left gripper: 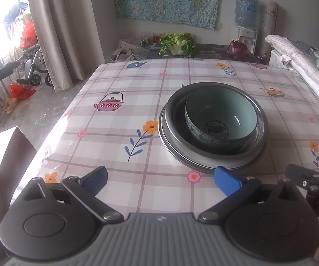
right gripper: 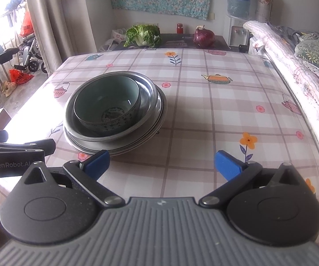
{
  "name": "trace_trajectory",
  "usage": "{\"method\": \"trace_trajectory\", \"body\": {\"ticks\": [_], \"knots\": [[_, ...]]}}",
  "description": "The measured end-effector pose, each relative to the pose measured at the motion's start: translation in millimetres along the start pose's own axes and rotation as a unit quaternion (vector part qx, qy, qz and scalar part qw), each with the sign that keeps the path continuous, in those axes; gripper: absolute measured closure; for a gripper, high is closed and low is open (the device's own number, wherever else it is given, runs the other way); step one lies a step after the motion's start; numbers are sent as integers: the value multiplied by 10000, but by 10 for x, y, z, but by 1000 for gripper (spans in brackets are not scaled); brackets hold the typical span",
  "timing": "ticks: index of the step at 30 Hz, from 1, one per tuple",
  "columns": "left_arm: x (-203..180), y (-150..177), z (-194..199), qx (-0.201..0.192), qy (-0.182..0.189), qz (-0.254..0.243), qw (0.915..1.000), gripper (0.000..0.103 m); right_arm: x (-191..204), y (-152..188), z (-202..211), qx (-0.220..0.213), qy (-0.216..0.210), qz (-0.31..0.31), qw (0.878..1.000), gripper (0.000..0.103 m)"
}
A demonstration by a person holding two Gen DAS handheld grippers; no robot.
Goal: Organize plates and bowls
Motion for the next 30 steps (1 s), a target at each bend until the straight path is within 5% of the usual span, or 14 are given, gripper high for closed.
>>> {"method": "trace_trajectory", "body": {"ticks": [30], "knots": [[21, 19, -68, 175, -113, 28, 9998, 0, -2, 22, -26, 29, -120, -71, 9999, 1]]}}
Point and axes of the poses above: each gripper's, at about its wrist camera, not at the fingertips, and z roughly against the way its jaws point, x to its left, y to its underside, the point moved 3 cm from there along -z, roughly the way its jaws point, and after that the axes turned 13 degrees about -y, right-handed, at the moved point
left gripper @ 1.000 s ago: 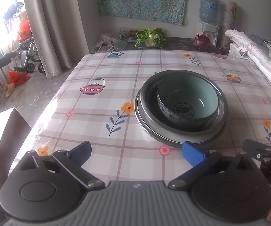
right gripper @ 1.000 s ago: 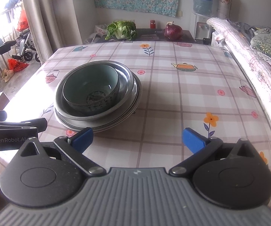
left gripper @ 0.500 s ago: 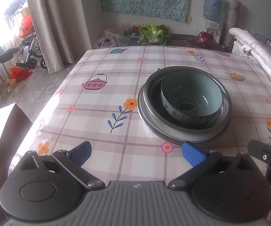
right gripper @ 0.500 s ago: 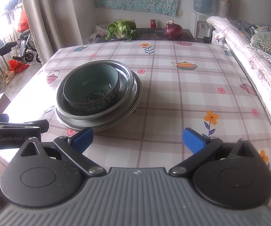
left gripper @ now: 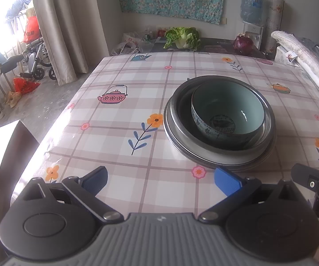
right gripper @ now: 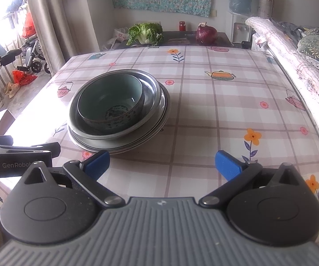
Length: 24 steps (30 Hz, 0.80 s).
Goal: Organize plates and bowls
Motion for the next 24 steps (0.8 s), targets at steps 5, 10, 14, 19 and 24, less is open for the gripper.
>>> {"method": "trace_trajectory", "body": {"ticks": [5, 10, 14, 19, 24], "knots": [[1, 2, 1, 2, 3, -2, 10000, 0, -4, -4, 0, -1, -2, -13, 10000, 1], [-9, 5, -11, 9, 1, -13, 10000, 0, -6, -5, 1, 3, -4, -15, 10000, 1], [-11, 9, -15, 10, -2, -15, 10000, 0, -10, 1, -11, 20, -17, -40, 10000, 1], [-9, 8, -15, 11, -6, -14, 10000, 0, -12, 7, -17, 21, -21, -45, 10000, 1], [-11, 14, -25, 13, -11, -11, 10000, 0, -13, 14, -23, 31, -23, -52, 10000, 1]]}}
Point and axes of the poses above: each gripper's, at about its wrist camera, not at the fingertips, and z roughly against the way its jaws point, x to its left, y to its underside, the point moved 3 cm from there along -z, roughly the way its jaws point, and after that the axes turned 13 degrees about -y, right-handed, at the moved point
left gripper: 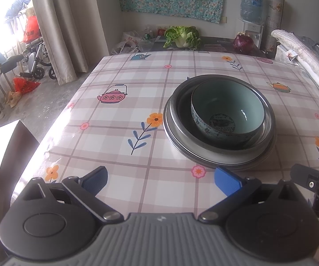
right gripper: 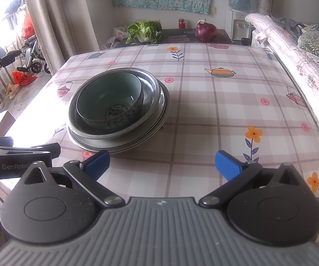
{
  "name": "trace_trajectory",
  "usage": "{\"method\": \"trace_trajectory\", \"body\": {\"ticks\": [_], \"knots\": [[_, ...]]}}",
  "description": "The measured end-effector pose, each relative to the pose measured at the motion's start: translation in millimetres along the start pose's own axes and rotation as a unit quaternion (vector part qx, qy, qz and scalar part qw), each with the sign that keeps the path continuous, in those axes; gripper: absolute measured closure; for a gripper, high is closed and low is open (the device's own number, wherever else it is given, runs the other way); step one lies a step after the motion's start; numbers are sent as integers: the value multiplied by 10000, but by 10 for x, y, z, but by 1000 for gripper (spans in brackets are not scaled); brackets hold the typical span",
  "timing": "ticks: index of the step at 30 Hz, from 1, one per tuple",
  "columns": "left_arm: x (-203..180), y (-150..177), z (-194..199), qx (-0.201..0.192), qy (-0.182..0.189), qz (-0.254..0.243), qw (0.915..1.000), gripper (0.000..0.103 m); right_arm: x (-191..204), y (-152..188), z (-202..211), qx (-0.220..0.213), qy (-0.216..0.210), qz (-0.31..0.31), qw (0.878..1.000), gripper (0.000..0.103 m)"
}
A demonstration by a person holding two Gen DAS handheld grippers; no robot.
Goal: Organize plates and bowls
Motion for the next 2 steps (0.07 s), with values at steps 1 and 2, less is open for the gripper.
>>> {"method": "trace_trajectory", "body": {"ticks": [1, 2], "knots": [[1, 1, -1, 1, 0, -1, 10000, 0, 0, 0, 0, 0, 1, 0, 10000, 1], [0, -3, 2, 1, 2, 1, 10000, 0, -1, 0, 0, 1, 1, -1, 10000, 1]]}}
Point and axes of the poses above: each gripper's, at about its wrist camera, not at the fingertips, and z roughly against the way its jaws point, x to its left, y to its underside, the point moved 3 cm from there along -z, roughly the way its jaws point, and after that the axes turned 13 degrees about -y, right-handed, at the moved point
